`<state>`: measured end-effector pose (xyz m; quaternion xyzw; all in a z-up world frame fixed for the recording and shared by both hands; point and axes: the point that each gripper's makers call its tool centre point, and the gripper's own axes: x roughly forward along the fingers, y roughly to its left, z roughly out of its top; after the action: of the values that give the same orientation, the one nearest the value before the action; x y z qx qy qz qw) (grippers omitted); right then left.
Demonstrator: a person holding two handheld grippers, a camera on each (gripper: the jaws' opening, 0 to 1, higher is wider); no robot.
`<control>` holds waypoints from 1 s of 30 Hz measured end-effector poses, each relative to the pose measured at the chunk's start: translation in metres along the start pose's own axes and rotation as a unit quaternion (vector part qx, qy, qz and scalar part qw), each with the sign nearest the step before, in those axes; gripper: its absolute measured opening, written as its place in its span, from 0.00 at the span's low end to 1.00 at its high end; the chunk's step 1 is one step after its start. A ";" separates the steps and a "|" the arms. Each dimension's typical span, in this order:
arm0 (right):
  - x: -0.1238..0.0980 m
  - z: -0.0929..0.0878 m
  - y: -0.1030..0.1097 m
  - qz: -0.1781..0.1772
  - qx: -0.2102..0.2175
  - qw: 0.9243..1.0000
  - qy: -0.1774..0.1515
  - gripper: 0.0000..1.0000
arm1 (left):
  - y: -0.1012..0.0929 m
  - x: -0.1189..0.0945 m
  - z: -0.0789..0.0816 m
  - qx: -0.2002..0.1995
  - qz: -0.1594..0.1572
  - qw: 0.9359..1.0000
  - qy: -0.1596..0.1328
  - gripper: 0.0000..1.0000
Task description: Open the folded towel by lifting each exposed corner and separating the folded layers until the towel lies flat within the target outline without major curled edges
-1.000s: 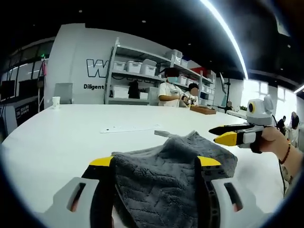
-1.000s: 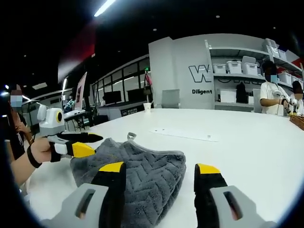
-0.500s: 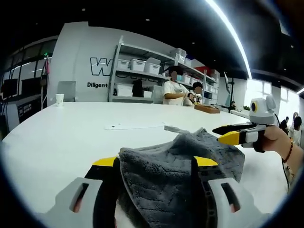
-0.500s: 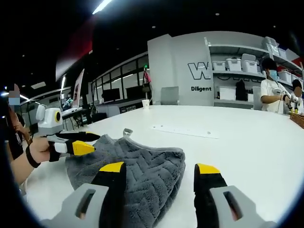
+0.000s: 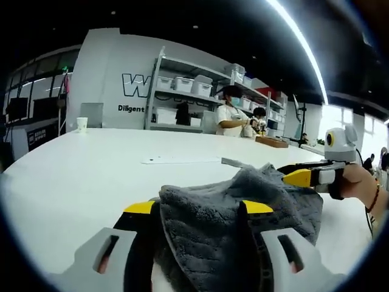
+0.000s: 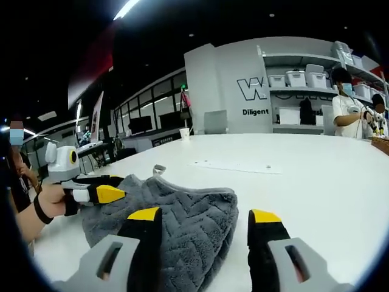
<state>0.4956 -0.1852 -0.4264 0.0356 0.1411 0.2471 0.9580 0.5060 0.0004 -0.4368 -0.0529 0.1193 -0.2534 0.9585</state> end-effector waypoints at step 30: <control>0.011 -0.011 0.009 -0.004 0.038 0.999 -0.003 0.35 | -0.009 -0.001 -0.013 -0.017 0.013 1.000 0.008 0.33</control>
<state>0.4974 -0.1717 -0.4383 0.0721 0.1472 0.2374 0.9575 0.4977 -0.0070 -0.4479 -0.0660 0.1320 -0.2393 0.9597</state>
